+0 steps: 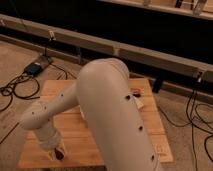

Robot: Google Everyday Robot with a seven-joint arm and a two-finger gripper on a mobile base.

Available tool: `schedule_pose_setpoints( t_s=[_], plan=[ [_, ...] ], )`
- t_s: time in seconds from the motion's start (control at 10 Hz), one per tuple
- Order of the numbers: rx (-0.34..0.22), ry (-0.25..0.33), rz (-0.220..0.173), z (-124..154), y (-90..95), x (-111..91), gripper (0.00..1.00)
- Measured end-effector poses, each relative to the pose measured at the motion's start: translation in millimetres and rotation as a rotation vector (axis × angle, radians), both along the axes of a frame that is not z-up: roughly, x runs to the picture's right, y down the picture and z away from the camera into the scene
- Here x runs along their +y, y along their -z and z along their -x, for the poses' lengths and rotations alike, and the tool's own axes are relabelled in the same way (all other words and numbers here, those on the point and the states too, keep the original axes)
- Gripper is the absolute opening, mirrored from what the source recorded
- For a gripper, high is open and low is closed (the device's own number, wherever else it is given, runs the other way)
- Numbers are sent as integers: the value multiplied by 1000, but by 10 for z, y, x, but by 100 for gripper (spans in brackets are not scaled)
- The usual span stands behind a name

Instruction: Drag the pepper across the table

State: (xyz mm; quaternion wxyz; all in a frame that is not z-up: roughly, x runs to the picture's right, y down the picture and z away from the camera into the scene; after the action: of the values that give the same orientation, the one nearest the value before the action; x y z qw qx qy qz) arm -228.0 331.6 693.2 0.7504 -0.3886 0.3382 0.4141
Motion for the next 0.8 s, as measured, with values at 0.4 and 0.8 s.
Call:
schedule_pose_setpoints(
  t_s=[0.4, 0.8],
  plan=[
    [-38, 27, 50, 43, 181, 156, 14],
    [-82, 67, 83, 85, 296, 272, 14]
  ],
)
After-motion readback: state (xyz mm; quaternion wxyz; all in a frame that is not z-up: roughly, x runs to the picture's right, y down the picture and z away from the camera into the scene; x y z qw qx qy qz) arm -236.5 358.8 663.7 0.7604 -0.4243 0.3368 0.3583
